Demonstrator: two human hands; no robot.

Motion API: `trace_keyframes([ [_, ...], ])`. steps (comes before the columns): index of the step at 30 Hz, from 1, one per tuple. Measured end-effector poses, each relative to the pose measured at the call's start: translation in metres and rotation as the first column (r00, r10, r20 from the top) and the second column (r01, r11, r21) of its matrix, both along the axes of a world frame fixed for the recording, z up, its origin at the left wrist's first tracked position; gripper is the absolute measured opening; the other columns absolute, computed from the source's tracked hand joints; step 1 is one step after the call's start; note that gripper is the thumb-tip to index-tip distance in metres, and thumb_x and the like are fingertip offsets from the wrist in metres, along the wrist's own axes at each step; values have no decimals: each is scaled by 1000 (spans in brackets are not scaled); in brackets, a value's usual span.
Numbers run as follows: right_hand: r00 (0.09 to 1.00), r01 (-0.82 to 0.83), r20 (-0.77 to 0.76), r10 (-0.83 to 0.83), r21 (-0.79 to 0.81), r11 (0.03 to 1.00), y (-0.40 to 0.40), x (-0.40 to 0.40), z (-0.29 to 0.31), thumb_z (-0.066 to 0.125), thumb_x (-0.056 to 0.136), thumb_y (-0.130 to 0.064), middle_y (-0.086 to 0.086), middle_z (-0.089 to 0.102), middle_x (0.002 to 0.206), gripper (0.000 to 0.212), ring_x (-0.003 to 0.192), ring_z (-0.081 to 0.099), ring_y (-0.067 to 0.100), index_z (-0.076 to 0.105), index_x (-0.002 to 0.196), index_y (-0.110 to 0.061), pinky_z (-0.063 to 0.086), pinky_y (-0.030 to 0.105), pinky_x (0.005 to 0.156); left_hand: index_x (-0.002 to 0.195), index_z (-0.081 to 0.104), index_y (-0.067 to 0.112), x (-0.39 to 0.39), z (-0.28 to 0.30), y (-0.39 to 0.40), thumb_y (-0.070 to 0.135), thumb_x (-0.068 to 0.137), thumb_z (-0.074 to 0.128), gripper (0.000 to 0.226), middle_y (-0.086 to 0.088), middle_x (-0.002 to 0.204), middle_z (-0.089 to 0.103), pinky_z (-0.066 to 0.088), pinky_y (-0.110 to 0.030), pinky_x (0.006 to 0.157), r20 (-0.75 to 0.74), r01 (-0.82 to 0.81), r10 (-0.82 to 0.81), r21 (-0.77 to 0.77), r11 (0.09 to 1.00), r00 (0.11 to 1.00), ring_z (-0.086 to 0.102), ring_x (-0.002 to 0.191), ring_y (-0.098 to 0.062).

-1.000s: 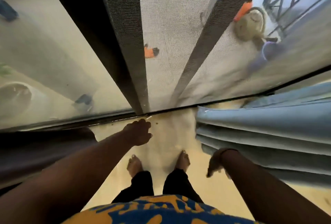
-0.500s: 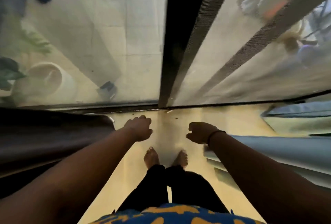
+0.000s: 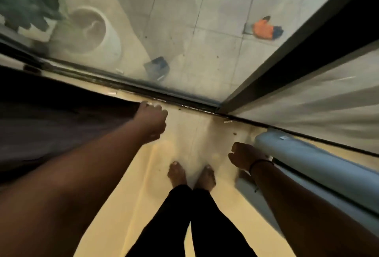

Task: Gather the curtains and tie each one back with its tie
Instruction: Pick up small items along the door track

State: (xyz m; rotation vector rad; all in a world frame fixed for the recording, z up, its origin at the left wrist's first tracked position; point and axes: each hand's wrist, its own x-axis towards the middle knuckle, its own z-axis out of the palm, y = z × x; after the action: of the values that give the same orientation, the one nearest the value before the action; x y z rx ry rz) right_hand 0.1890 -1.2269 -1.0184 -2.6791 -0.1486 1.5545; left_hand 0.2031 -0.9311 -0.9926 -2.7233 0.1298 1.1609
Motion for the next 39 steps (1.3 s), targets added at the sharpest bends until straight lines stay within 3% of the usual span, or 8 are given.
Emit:
trace_keyframes([
  [4, 999, -30, 32, 29, 14, 999, 3, 15, -60, 46, 89, -31, 15, 60, 120, 35, 111, 55, 32, 55, 117, -13, 45, 36, 90, 131, 46, 20, 33, -66, 11, 42, 92, 45, 44, -9, 135, 48, 26, -47, 105, 13, -220, 221, -42, 975, 975, 46, 124, -28],
  [10, 995, 31, 94, -30, -1, 1000, 11, 38, -149, 50, 88, -26, 14, 59, 124, 37, 114, 54, 31, 55, 123, -16, 46, 39, 96, 131, 46, 18, 45, -161, 32, 41, 92, 47, 46, -12, 136, 47, 33, -46, 101, 25, -273, 275, -62, 960, 961, 46, 124, -32],
  [14, 989, 117, 94, -116, -13, 993, 15, 57, -211, 50, 89, -21, 14, 53, 132, 42, 121, 50, 31, 50, 131, -14, 41, 37, 101, 129, 43, 11, 44, -215, 65, 34, 89, 53, 47, -17, 133, 46, 40, -51, 96, 69, -480, 486, -85, 873, 871, 46, 121, -38],
  [17, 971, 191, 150, -186, -20, 981, 16, 67, -254, 50, 89, -17, 16, 53, 133, 45, 122, 49, 32, 48, 134, -13, 41, 40, 103, 128, 43, 5, 36, -252, 98, 29, 88, 54, 48, -22, 131, 48, 44, -44, 95, 77, -547, 552, -79, 833, 830, 48, 119, -41],
  [21, 922, 324, 215, -322, 31, 946, 18, 71, -298, 47, 89, -9, 16, 55, 128, 46, 119, 52, 34, 47, 135, -15, 44, 46, 100, 122, 50, 1, 21, -296, 116, 25, 94, 48, 36, -20, 127, 52, 40, -35, 89, -17, -540, 541, -94, 836, 841, 49, 117, -36],
  [28, 769, 554, 310, -560, 117, 825, 10, 61, -353, 40, 91, -1, 18, 48, 138, 51, 128, 43, 36, 36, 141, -11, 37, 46, 107, 119, 51, 3, 14, -359, 119, 34, 93, 49, 41, -18, 123, 55, 35, -31, 78, 16, -703, 718, -192, 685, 695, 52, 112, -35],
  [35, 868, 280, 418, -269, 36, 959, -10, 72, -367, 43, 96, -31, 16, 66, 109, 28, 106, 59, 36, 60, 113, -16, 47, 49, 93, 125, 46, -4, 28, -397, 119, 47, 94, 46, 60, -27, 129, 51, 40, -40, 94, 187, -804, 830, -211, 556, 525, 48, 120, -42],
  [39, 936, 87, 346, -61, -58, 995, -1, 77, -374, 43, 96, -34, 12, 65, 116, 28, 108, 59, 34, 60, 114, -21, 46, 41, 88, 123, 47, -5, 36, -413, 125, 45, 91, 53, 60, -28, 128, 52, 41, -42, 94, 203, -812, 847, -246, 529, 491, 48, 119, -44],
])
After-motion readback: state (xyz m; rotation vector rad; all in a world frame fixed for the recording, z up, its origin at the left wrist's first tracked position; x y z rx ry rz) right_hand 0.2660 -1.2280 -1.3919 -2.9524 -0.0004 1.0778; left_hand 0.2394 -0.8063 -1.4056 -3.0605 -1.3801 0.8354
